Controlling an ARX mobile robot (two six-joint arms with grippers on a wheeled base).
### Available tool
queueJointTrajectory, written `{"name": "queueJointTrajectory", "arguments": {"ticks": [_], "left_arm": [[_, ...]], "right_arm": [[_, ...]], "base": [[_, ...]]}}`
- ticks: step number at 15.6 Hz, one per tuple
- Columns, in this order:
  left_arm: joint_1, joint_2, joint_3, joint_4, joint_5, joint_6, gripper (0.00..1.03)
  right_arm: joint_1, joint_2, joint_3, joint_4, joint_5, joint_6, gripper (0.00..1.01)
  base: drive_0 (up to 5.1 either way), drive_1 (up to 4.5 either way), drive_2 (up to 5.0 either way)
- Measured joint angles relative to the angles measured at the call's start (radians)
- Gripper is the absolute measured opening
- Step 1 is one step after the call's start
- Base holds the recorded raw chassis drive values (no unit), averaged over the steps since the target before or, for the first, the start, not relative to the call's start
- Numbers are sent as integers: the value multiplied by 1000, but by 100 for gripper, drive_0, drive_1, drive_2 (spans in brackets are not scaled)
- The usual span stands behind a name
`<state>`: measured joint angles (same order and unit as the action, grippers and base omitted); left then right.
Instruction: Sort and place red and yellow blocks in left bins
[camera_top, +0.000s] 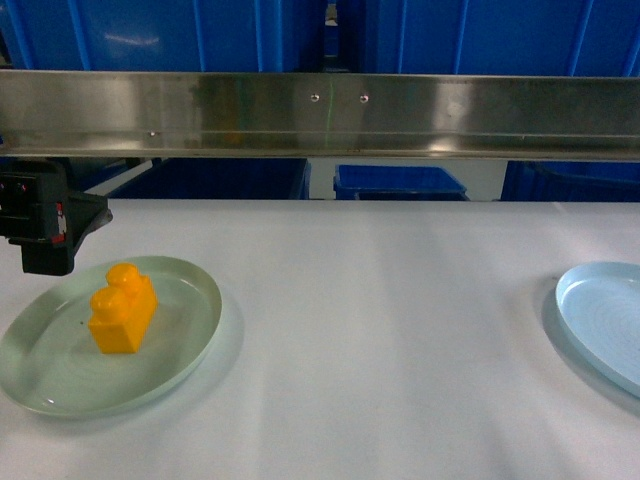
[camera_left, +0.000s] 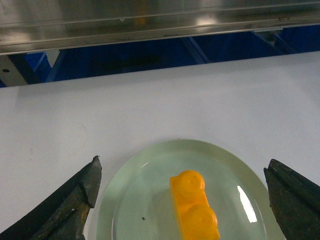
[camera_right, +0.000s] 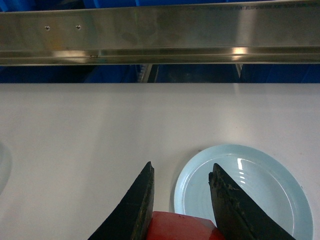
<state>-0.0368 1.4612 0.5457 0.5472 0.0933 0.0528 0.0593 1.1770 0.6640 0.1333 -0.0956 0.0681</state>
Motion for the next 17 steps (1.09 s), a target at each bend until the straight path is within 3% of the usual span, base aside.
{"name": "queueJointTrajectory", "arguments": {"ticks": [2, 4, 13, 16, 17], "left_arm": [[0, 0, 0, 0, 0, 0, 98], [0, 0, 0, 0, 0, 0, 98], [0, 0, 0, 0, 0, 0, 98], [8, 8, 8, -84, 21, -3, 98], [0, 92, 146, -151, 64, 3, 98]], "right_arm": [[0, 0, 0, -9, -24, -40, 28], [-2, 0, 0, -10, -26, -57, 28], [-8, -2, 0, -22, -41, -35, 28], [-8, -2, 0, -22, -41, -35, 28], [-8, -2, 0, -23, -41, -34, 28]], "base": [[0, 0, 0], [0, 0, 0], [0, 0, 0], [0, 0, 0], [0, 0, 0]]}}
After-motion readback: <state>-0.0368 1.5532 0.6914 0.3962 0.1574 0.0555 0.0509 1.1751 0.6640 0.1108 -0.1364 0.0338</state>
